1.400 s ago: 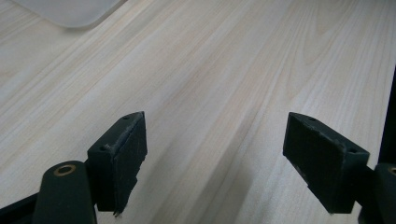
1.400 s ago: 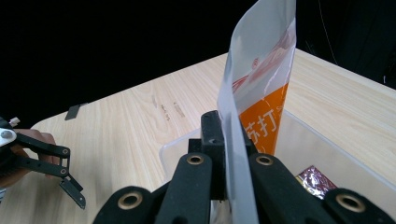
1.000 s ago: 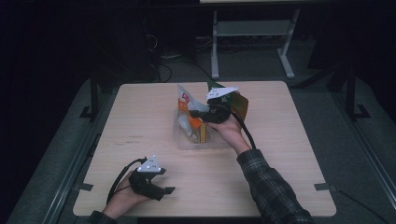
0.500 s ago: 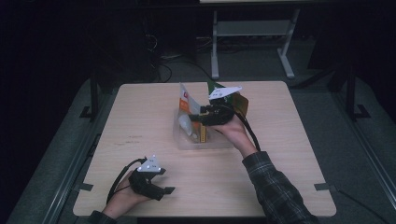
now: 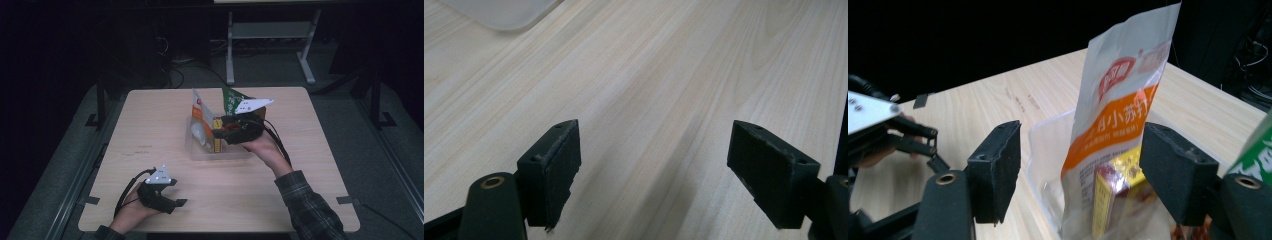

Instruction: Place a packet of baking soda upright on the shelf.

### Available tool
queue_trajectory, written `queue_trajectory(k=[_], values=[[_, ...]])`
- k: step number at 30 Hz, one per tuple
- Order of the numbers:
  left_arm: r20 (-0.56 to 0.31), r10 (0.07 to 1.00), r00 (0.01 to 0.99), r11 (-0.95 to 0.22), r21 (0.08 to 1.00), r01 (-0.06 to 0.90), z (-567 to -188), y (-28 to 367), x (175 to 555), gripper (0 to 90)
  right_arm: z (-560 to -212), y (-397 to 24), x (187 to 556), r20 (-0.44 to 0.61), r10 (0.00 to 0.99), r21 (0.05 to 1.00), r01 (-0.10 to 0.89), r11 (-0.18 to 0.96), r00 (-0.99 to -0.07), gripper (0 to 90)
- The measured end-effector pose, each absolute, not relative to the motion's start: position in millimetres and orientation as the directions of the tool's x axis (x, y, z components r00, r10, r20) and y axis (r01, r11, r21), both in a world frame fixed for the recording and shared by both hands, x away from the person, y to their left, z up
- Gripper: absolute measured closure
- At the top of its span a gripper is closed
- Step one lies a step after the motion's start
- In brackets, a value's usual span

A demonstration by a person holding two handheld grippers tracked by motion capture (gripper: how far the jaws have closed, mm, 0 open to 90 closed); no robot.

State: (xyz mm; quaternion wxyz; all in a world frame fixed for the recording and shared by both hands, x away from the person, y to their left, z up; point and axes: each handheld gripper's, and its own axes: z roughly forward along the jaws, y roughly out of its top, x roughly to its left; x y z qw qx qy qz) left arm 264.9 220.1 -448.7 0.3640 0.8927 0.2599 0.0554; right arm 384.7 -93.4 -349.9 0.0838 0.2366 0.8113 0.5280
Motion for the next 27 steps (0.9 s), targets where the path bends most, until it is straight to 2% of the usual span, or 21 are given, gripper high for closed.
queue_trajectory(k=[13, 27], values=[[-0.079, 0.499, 0.863, -0.610, 0.675, 0.415, -448, 222, 267, 21.0, -354, -112, 359, 0.075, 0.463, 0.898, 0.262, 0.354, -0.883, 29.4], [-0.084, 0.505, 0.859, -0.601, 0.680, 0.420, -448, 221, 267, 21.0, -373, -136, 333, 0.051, 0.489, 0.878, 0.273, 0.393, -0.871, 28.6]])
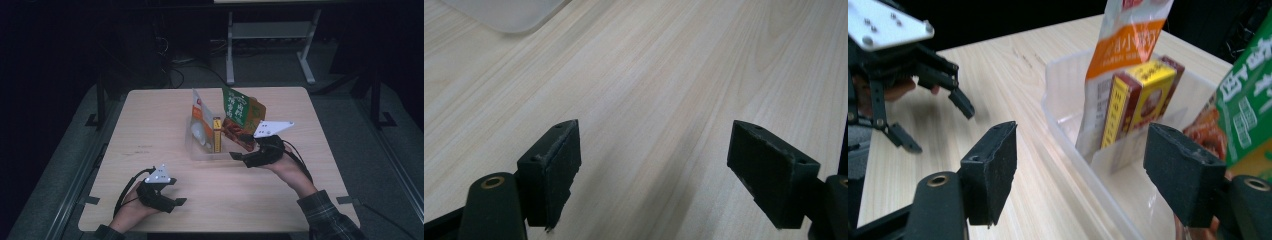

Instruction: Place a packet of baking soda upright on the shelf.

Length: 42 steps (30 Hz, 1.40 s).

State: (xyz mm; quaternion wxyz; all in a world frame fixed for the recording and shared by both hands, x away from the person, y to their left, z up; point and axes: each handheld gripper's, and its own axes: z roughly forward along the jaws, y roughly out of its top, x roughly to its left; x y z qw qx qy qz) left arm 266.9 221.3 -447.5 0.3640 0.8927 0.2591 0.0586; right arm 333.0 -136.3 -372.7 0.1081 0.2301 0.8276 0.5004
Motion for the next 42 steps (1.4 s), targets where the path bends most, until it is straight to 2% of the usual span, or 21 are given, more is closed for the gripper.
queue_trajectory(k=[14, 25, 34, 42], values=[[-0.087, 0.496, 0.864, -0.603, 0.681, 0.415, -447, 221, 266, 21.2, -408, -158, 307, 0.006, 0.543, 0.829, 0.308, 0.466, -0.839, 26.5], [-0.072, 0.452, 0.889, -0.646, 0.661, 0.382, -449, 217, 265, 21.2, -428, -179, 287, -0.003, 0.566, 0.792, 0.344, 0.505, -0.824, 25.6], [-0.071, 0.449, 0.891, -0.647, 0.662, 0.379, -452, 214, 263, 21.2, -442, -198, 271, 0.018, 0.597, 0.771, 0.391, 0.503, -0.802, 25.6], [-0.071, 0.444, 0.893, -0.651, 0.659, 0.377, -452, 214, 264, 21.2, -443, -201, 269, 0.022, 0.596, 0.774, 0.392, 0.498, -0.803, 24.9]])
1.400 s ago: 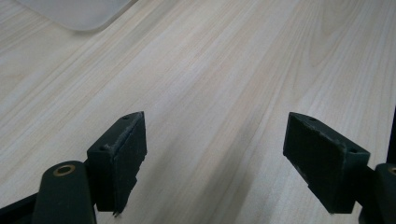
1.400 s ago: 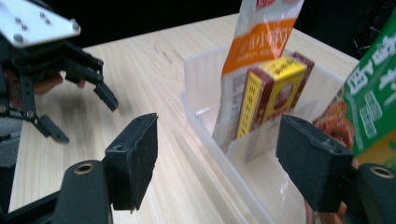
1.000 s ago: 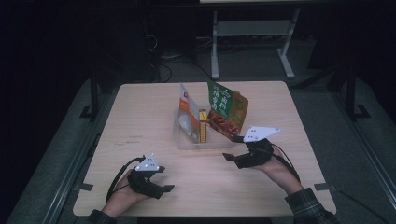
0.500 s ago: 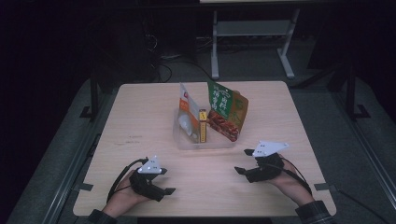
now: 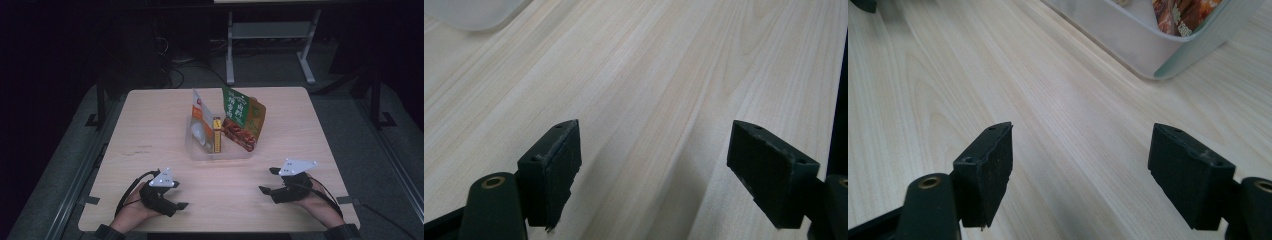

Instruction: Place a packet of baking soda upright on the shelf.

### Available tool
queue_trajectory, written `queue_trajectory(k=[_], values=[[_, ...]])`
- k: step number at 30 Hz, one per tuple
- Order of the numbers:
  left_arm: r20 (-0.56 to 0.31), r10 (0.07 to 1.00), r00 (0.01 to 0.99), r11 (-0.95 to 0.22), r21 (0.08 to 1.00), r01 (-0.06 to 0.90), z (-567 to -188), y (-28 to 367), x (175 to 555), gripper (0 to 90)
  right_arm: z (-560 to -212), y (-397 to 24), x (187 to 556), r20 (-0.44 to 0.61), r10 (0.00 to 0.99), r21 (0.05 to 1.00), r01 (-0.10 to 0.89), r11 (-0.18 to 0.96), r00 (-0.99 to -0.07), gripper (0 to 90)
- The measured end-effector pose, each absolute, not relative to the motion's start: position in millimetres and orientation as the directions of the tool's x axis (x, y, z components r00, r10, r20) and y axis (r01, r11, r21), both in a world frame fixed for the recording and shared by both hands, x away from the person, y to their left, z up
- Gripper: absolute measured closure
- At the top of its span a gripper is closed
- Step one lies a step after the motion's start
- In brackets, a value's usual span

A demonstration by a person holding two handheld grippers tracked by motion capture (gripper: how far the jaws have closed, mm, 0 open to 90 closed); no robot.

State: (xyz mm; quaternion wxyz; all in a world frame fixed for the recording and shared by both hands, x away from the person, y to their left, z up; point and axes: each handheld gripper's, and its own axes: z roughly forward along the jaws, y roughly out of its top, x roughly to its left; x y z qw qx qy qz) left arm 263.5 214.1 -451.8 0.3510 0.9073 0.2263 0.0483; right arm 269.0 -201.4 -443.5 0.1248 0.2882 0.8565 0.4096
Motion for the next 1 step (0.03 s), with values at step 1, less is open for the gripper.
queue_trajectory(k=[1], values=[[-0.070, 0.444, 0.893, -0.653, 0.658, 0.376, -451.8, 214.3, 263.7, 21.1, -443.9, -201.1, 269.1, 0.023, 0.595, 0.774, 0.391, 0.497, -0.803, 24.9]])
